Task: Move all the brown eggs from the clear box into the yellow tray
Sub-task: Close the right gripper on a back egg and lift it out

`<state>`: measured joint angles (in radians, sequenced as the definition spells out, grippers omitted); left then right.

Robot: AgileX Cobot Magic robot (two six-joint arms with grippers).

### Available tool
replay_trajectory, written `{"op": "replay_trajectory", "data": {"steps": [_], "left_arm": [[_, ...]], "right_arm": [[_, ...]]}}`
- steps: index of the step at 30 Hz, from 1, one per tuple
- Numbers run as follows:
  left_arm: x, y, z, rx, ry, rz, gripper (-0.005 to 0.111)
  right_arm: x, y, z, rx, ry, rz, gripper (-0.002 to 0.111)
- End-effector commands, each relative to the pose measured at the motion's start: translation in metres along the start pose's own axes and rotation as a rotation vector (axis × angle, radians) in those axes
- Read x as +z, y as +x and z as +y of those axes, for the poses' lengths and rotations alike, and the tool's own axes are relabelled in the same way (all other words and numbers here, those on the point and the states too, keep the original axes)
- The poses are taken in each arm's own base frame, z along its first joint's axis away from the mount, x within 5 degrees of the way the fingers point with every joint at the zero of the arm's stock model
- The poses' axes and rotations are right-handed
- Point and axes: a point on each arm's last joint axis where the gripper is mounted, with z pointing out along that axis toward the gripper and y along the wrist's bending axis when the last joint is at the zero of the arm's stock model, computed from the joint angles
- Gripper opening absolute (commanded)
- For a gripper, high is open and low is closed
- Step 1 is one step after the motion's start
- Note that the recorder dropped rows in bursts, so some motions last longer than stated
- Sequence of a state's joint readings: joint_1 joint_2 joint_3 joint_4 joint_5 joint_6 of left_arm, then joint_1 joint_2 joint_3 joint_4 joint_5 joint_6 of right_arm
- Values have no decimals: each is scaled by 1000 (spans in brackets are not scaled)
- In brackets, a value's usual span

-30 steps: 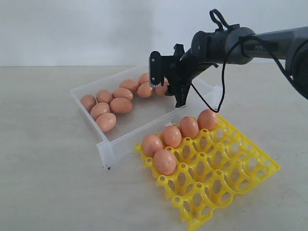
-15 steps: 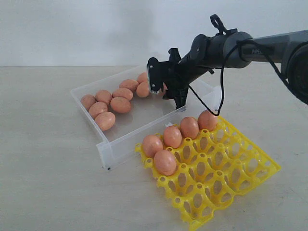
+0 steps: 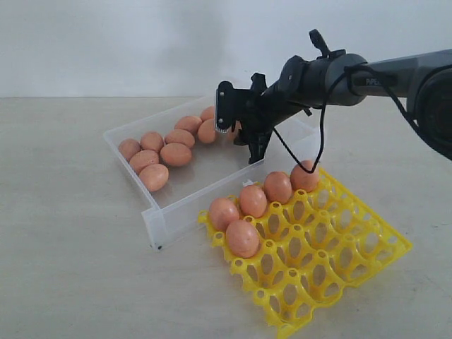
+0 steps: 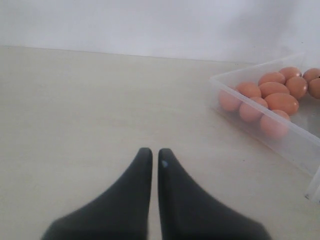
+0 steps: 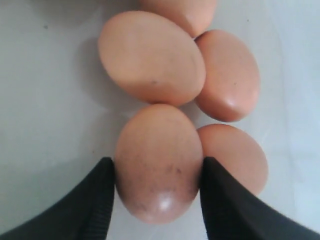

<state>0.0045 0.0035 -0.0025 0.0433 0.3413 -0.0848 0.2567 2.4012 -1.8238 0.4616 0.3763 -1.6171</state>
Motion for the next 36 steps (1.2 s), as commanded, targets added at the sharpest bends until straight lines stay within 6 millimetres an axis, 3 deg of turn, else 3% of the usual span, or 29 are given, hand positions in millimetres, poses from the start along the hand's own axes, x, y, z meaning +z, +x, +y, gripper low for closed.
{"op": "replay_trajectory", "data": {"steps": [1,5,8,10,12,14,15,17,19,24,28,30,33,36], "left_arm": [[0,0,0,-4,-2,-5,4],[0,0,0,-4,-2,-5,4],[0,0,0,-4,-2,-5,4],[0,0,0,-4,-2,-5,4],[0,0,0,-4,-2,-5,4],[0,0,0,-4,-2,-5,4],[0,0,0,-4,-2,-5,4],[0,0,0,-4,-2,-5,4],[0,0,0,-4,-2,-5,4],[0,0,0,-4,-2,-5,4],[0,0,0,-4,-2,-5,4],[0,0,0,-4,-2,-5,4],[0,0,0,-4,-2,-5,4],[0,0,0,-4,-2,-5,4]], "right_arm": [[-3,-1,-5,178,26,-34,0],[-32,-16,-24,508,49,-91,0],[-69,-21,-43,814,2,-194,0],[-87,-19,-40,919,-42,-259,0],[-108,-9,-19,1038,-62,-289,0],[-151,-10,7,1119,-4,-378,0],[-174,-10,32,1116,-2,-423,0],[-222,-18,58,1069,-32,-488,0],[-250,-14,78,1034,31,-461,0],[-275,16,96,1051,290,-234,0],[-293,42,98,794,525,33,0],[-306,59,91,789,701,206,0],[-326,67,75,976,930,248,0],[-334,58,62,1294,1001,-10,0]]}}
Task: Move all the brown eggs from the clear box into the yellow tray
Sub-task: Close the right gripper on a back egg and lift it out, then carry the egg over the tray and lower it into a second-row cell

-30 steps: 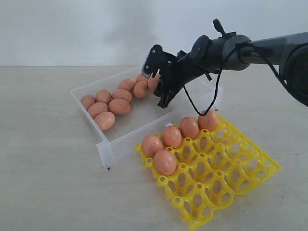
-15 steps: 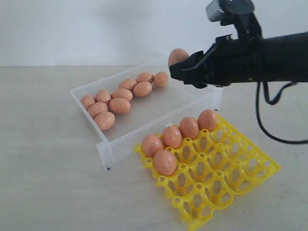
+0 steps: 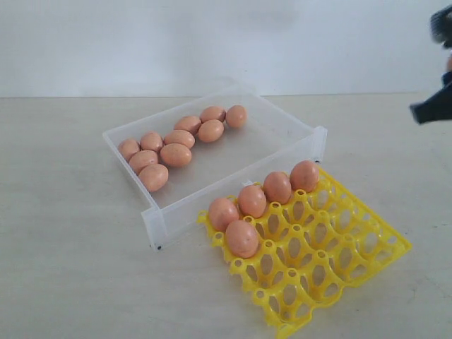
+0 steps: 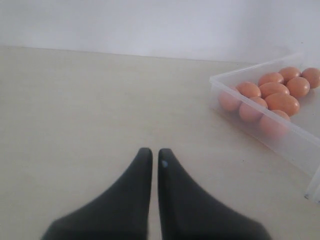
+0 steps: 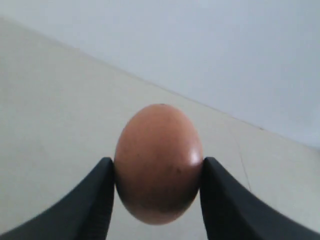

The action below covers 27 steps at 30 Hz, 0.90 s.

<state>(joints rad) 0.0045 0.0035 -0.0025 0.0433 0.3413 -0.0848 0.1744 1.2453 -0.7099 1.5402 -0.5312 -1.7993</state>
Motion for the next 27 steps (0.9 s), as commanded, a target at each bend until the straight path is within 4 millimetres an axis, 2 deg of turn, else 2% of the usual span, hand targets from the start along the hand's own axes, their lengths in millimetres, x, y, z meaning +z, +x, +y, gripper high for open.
{"op": "replay_trajectory", "data": {"steps": [1,4,8,10,13,16,18,21,25,27], "left_arm": [[0,0,0,-4,-2,-5,4],[0,0,0,-4,-2,-5,4],[0,0,0,-4,-2,-5,4],[0,0,0,-4,-2,-5,4],[0,0,0,-4,-2,-5,4],[0,0,0,-4,-2,-5,4],[0,0,0,-4,-2,-5,4],[0,0,0,-4,-2,-5,4],[0,0,0,-4,-2,-5,4],[0,0,0,-4,-2,-5,4]], "right_arm": [[-8,-26,-7,474,-47,-134,0],[-9,-39,11,696,-288,-216,0],[2,-53,30,901,-503,-369,0],[10,-57,41,977,-658,-456,0],[23,-53,57,1098,-894,-453,0],[29,-43,74,982,-1018,-423,0],[33,-35,81,910,-1010,-354,0],[34,-22,91,671,-1002,-253,0],[20,-5,108,269,-1170,-207,0],[15,2,112,160,-1225,-175,0]]}}
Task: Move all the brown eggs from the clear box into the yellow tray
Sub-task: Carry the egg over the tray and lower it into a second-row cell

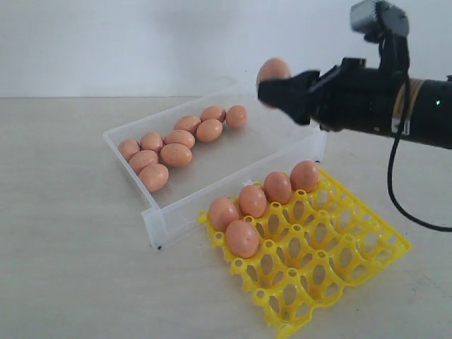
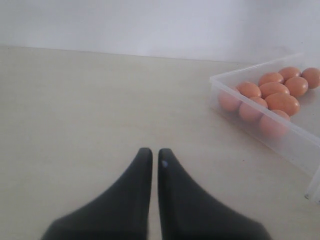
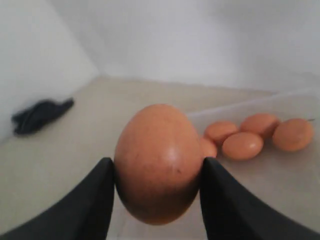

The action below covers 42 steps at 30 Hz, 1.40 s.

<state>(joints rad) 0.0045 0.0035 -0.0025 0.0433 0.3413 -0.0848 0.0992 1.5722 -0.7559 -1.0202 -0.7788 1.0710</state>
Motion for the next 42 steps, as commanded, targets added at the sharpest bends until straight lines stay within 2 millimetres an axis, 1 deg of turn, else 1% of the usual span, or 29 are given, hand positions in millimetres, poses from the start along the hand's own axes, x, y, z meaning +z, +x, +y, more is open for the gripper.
{"op": "replay_trajectory", "data": {"steps": [1,4,7,9,11,13,16,17,20,24,28,32,37,42], "left_arm": [[0,0,0,-4,-2,-5,4],[0,0,0,-4,-2,-5,4],[0,0,0,-4,-2,-5,4],[0,0,0,-4,-2,-5,4],[0,0,0,-4,-2,-5,4],[0,0,0,-4,-2,-5,4],[0,0,0,-4,-2,-5,4],[0,0,0,-4,-2,-5,4],[0,0,0,-4,-2,-5,4],[0,0,0,-4,-2,-5,4],[0,0,0,-4,-2,-5,4],[0,0,0,-4,-2,-5,4],[0,0,0,-4,-2,-5,4],[0,0,0,-4,-2,-5,4]], "right_arm": [[-5,20,9,-196,-135,227,0],[-6,24,10,-198,-149,269,0],[-5,24,9,-178,-142,260,0],[-1,29,4,-146,-128,267,0],[5,41,-7,-90,-112,290,0],[8,52,-14,4,-177,301,0],[5,65,-16,124,-406,280,0],[4,69,-18,149,-437,278,0],[2,72,-28,170,-412,276,0],[-2,76,-30,145,-423,318,0],[-2,83,-35,99,-360,389,0],[-2,85,-39,87,-325,408,0],[-1,90,-50,55,-200,456,0],[0,89,-51,31,-192,443,0]]}}
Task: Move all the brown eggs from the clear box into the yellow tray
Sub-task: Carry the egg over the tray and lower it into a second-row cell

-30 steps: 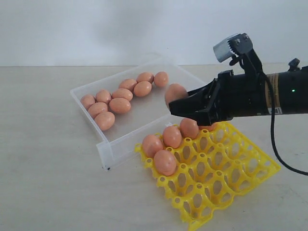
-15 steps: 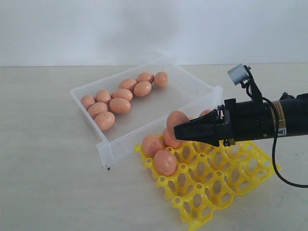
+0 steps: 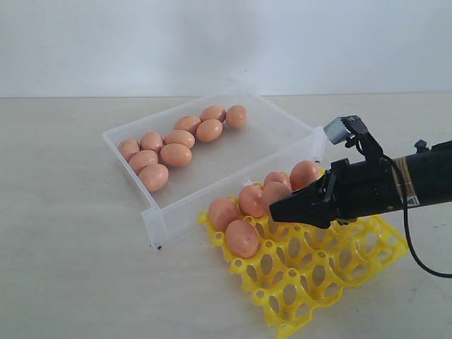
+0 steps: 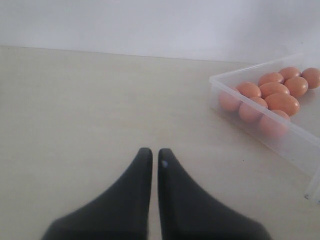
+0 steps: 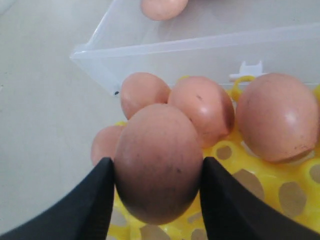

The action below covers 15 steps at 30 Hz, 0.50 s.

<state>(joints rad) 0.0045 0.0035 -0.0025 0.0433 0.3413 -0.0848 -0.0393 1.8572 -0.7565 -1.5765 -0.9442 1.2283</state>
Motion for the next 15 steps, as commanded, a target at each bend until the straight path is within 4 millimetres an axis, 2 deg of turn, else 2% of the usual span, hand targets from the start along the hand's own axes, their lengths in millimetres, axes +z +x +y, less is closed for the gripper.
{"op": "replay_trajectory", "data": {"steps": [1,6,11,15], "left_arm": [[0,0,0,-4,-2,-5,4],[0,0,0,-4,-2,-5,4],[0,0,0,-4,-2,-5,4],[0,0,0,-4,-2,-5,4]], "right_arm": [[-2,-1,-2,-21,16,-14,0],[-1,-1,-2,-32,13,-16,0],[10,-1,8,-108,-6,14,0],[15,1,8,-144,32,47,0]]}}
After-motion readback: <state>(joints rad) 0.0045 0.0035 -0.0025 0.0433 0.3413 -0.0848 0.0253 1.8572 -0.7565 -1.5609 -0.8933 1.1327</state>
